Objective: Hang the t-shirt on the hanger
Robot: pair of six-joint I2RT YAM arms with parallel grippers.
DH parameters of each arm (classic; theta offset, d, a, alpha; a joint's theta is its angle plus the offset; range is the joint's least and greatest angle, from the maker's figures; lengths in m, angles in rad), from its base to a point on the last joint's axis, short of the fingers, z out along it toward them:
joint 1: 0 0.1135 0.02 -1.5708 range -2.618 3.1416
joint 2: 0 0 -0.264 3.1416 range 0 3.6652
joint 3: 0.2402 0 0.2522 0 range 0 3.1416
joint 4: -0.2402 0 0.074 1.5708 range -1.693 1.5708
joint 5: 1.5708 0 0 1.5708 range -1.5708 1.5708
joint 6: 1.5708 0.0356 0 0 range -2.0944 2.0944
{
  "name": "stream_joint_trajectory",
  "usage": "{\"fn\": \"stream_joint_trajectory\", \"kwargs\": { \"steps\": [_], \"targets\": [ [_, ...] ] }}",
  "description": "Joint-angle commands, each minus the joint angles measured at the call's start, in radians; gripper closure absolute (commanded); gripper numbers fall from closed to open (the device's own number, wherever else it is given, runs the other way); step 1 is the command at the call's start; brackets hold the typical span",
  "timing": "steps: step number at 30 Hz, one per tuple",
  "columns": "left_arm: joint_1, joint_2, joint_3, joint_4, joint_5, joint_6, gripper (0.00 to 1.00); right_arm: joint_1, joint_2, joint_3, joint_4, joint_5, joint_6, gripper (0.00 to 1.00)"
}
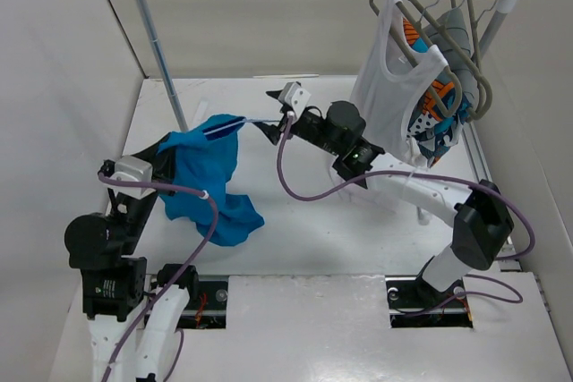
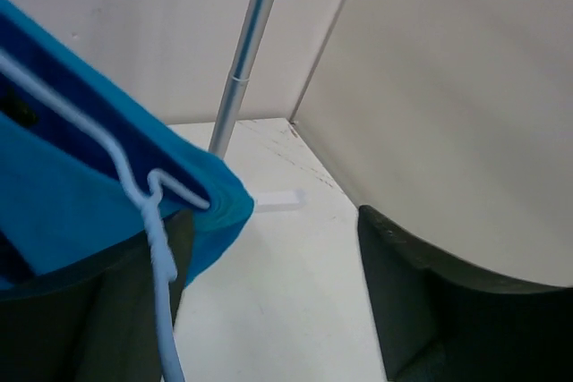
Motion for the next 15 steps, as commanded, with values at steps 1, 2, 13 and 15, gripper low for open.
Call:
{"fn": "stream_joint_trajectory", "kwargs": {
  "steps": [1,2,13,15],
  "targets": [
    [-0.004,0.003,0.03,0.008,0.157,0.017,1.0,0.017,-0.029,0.046,0.116,-0.081,-0.033,0.25],
    [-0.004,0.003,0.03,0.008,0.169,0.028,1.0,0.006,-0.02,0.057,0.116,-0.099,-0.033,0.34],
    [-0.004,0.018,0.039,-0.189,0.217,0.249,1.0,-0.071,-0.049,0.086,-0.129,-0.334,-0.173,1.0],
    [-0.004,0.045,0.059,-0.249,0.217,0.345,1.0,-0.071,-0.068,0.112,-0.302,-0.3,-0.238,1.0]
  ]
}}
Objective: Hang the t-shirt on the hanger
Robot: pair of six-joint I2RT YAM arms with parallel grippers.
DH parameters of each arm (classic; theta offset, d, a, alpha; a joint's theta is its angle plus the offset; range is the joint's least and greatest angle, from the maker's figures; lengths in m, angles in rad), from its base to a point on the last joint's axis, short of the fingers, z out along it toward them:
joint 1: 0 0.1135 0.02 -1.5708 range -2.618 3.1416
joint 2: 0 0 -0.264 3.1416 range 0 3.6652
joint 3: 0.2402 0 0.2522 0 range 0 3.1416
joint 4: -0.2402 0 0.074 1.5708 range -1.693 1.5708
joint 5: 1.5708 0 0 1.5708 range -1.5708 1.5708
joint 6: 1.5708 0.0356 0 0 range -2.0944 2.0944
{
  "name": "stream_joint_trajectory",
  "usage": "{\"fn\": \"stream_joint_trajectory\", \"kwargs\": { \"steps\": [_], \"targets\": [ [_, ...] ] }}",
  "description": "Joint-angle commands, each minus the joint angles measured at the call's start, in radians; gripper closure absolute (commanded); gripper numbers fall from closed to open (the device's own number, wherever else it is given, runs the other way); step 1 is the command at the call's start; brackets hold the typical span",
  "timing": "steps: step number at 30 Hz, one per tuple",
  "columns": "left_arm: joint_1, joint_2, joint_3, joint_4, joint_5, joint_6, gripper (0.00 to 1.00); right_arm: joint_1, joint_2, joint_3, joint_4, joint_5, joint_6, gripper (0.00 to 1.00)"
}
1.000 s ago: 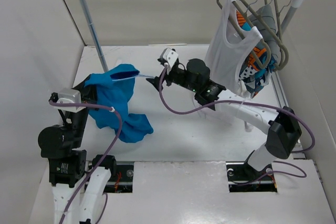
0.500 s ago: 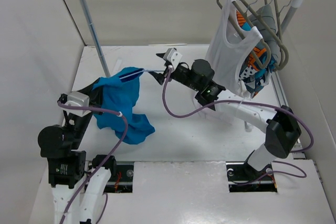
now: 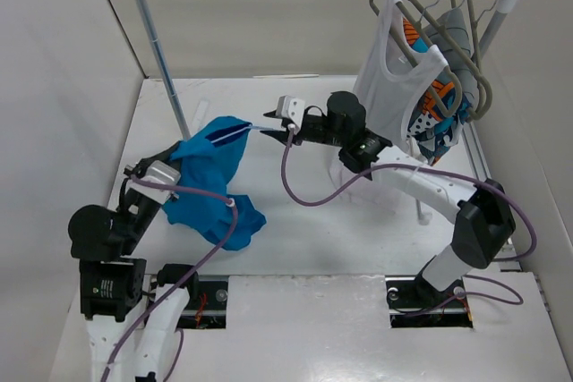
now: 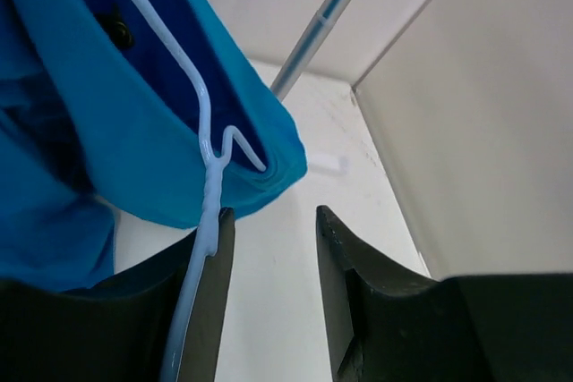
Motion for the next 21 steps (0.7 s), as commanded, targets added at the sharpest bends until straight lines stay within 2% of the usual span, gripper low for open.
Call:
{"fn": "stream_joint_trajectory", "kwargs": {
  "steps": [1,2,3,5,6,7,9,13,17,18,19,21],
  "targets": [
    [-0.009,0.058,0.046,-0.169,0.101,0.161,0.92,0.003,-0.078,0.12,-0.188,0.014,-0.128,1.0],
    [-0.009,0.098,0.061,-0.256,0.119,0.207,0.74,0.003,-0.092,0.129,-0.234,0.031,-0.15,1.0],
    [-0.009,0.116,0.086,-0.293,0.143,0.247,0.51,0.003,-0.092,0.138,-0.275,0.058,-0.167,1.0],
    [-0.009,0.153,0.107,-0.371,0.185,0.341,0.36,0.003,-0.103,0.152,-0.395,0.081,-0.205,1.0],
    [-0.009,0.164,0.107,-0.393,0.205,0.365,0.36,0.014,-0.103,0.152,-0.395,0.093,-0.216,1.0],
    [-0.009,0.175,0.107,-0.421,0.226,0.396,0.29,0.014,-0.112,0.152,-0.43,0.103,-0.225,1.0],
    [-0.009,0.212,0.12,-0.512,0.283,0.494,0.23,0.037,-0.112,0.152,-0.45,0.103,-0.239,1.0],
    [-0.027,0.273,0.132,-0.625,0.323,0.617,0.22,0.093,-0.092,0.152,-0.481,0.152,-0.249,1.0],
    [-0.047,0.325,0.109,-0.584,0.245,0.599,0.24,0.135,-0.069,0.194,-0.525,0.176,-0.284,1.0],
    [-0.047,0.334,0.109,-0.574,0.225,0.599,0.27,0.144,-0.069,0.194,-0.526,0.176,-0.284,1.0],
    [-0.047,0.353,0.1,-0.574,0.202,0.599,0.41,0.144,-0.069,0.194,-0.526,0.189,-0.284,1.0],
    [-0.047,0.376,0.1,-0.574,0.147,0.628,0.58,0.144,-0.069,0.194,-0.526,0.189,-0.284,1.0]
  ]
}}
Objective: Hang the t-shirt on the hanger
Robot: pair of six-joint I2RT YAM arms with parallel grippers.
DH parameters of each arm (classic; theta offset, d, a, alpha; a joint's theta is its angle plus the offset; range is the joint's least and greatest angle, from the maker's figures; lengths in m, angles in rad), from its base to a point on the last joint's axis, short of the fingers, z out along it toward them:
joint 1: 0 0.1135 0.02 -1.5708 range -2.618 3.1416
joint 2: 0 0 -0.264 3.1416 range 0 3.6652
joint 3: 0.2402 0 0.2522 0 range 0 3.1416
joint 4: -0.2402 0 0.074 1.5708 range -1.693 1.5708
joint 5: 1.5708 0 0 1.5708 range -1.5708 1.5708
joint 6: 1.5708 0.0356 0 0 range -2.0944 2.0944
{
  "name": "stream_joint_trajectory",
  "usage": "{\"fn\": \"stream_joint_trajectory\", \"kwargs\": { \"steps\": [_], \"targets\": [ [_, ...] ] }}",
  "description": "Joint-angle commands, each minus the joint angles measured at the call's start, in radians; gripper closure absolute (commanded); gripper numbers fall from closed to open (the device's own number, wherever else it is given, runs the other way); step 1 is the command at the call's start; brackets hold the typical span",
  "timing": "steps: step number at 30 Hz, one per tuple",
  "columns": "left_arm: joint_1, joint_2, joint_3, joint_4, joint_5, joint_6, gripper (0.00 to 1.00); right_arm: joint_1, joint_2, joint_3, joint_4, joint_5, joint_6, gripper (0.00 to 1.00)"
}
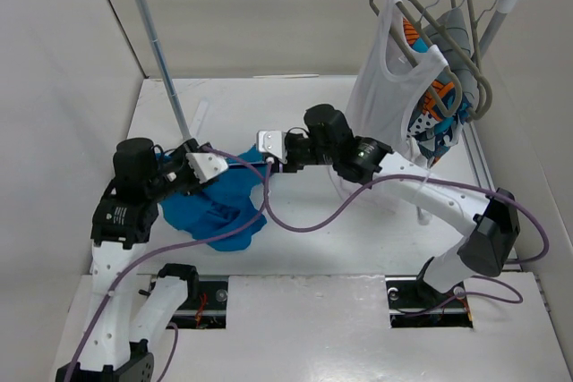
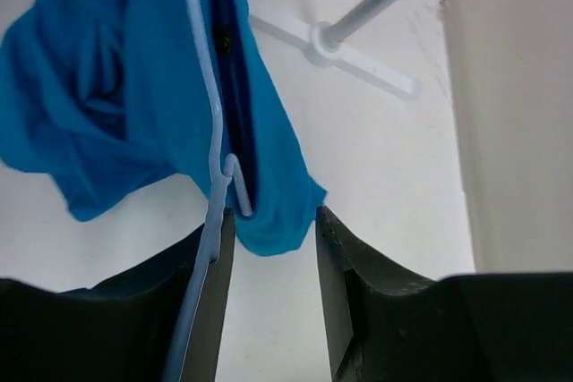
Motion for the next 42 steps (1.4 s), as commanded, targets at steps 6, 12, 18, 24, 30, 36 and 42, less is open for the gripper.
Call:
{"fn": "stream_joint_trajectory", "kwargs": {
  "steps": [6,12,18,24,30,36,42],
  "targets": [
    [-0.009,0.074,0.043,-0.122,-0.027,0.091,0.81,0.024,-0.015,0.09,0.065,0.009,-0.029,1.0],
    [-0.009,0.074,0.052,-0.135,0.066,0.103,1.0,0.033,0.034,0.168,0.016,0.009,-0.062,1.0],
    [-0.018,0.083,0.034,-0.135,0.212,0.094,0.85,0.053,0.147,0.336,-0.1,0.018,-0.116,1.0],
    [-0.018,0.102,0.003,-0.153,0.24,0.112,0.82,0.053,0.19,0.428,-0.132,0.018,-0.153,1.0],
    [-0.027,0.149,-0.015,-0.153,0.273,0.101,0.77,0.08,0.269,0.575,-0.206,0.018,-0.193,1.0],
    [-0.027,0.149,-0.038,-0.153,0.293,0.101,0.67,0.09,0.338,0.687,-0.258,0.018,-0.214,1.0],
    [-0.027,0.149,-0.057,-0.173,0.252,0.124,1.0,0.09,0.347,0.678,-0.258,0.018,-0.224,1.0]
  ]
}}
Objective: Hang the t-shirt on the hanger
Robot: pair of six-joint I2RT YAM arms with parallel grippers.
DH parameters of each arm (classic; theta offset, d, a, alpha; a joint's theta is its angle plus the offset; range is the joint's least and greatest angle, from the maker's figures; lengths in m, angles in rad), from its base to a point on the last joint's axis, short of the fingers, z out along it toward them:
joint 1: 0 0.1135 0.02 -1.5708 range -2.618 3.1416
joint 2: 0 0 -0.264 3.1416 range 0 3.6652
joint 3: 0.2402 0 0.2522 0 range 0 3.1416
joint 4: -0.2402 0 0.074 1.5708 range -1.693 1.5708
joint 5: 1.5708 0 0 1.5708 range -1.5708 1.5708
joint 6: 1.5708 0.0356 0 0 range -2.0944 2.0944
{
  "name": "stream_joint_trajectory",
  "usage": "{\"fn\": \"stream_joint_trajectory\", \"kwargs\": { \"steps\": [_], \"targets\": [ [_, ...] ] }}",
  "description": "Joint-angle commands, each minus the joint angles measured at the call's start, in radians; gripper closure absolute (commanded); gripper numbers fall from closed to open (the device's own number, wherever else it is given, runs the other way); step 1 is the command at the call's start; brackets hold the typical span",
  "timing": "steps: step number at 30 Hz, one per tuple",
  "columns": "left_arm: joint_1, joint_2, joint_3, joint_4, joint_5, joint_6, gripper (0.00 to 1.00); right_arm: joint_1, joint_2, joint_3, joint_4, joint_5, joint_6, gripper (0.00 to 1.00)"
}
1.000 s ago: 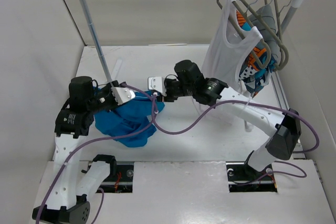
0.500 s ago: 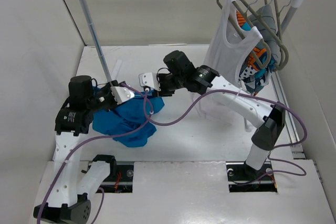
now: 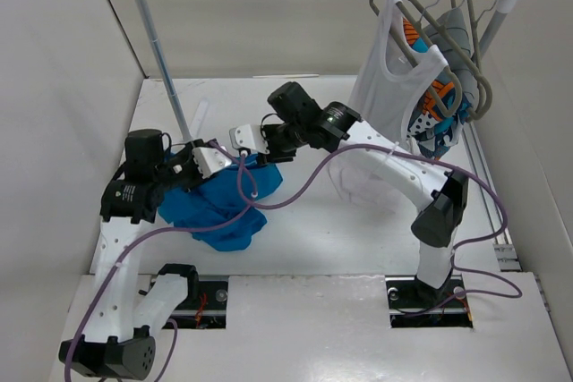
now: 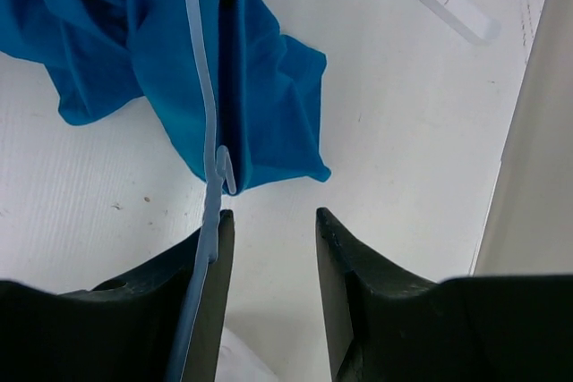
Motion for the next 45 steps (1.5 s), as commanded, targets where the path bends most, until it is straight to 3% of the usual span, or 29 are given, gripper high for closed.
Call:
{"fn": "stream_joint_trajectory", "kwargs": {
  "steps": [1,2,3,4,6,7,14,22,26,35,39,45],
  "targets": [
    [-0.057,0.018,-0.037,-0.153,0.264,-0.003,1.0,0.065,-0.005,0.075,0.379,-0.04,-0.014,1.0],
    [-0.057,0.018,-0.037,-0.13,0.253,-0.035,1.0,0.065,-0.014,0.075,0.379,-0.029,-0.014,1.0],
    [-0.057,0.008,-0.047,-0.062,0.221,-0.134,1.0,0.065,-0.028,0.047,0.379,-0.004,-0.014,0.89],
    [-0.057,0.007,-0.057,-0.061,0.2,-0.19,1.0,0.065,-0.028,0.047,0.379,0.007,-0.014,0.68],
    [-0.057,-0.031,-0.09,0.064,0.131,-0.3,1.0,0.05,-0.059,0.009,0.379,0.042,0.015,0.17],
    [-0.057,-0.046,-0.104,0.104,0.115,-0.357,1.0,0.04,-0.074,-0.006,0.388,0.058,0.033,0.0],
    [-0.057,-0.091,-0.156,0.235,0.055,-0.615,1.0,-0.084,-0.315,-0.25,0.601,0.063,0.187,0.0],
    [-0.057,-0.124,-0.187,0.333,-0.113,-0.779,1.0,-0.138,-0.355,-0.203,0.525,-0.189,0.119,0.0],
    [-0.057,-0.181,-0.14,0.384,-0.204,-0.839,1.0,-0.159,-0.416,-0.238,0.523,-0.189,0.11,0.0],
    [-0.057,-0.287,0.037,0.508,-0.656,-0.941,1.0,-0.159,-0.542,-0.346,0.599,-0.068,0.119,0.0],
    [-0.057,-0.243,0.162,0.553,-0.78,-0.95,1.0,-0.159,-0.542,-0.358,0.619,-0.068,0.141,0.0],
    [-0.057,-0.126,0.294,0.686,-0.853,-0.904,1.0,-0.159,-0.515,-0.367,0.678,-0.088,0.197,0.0]
  ]
}}
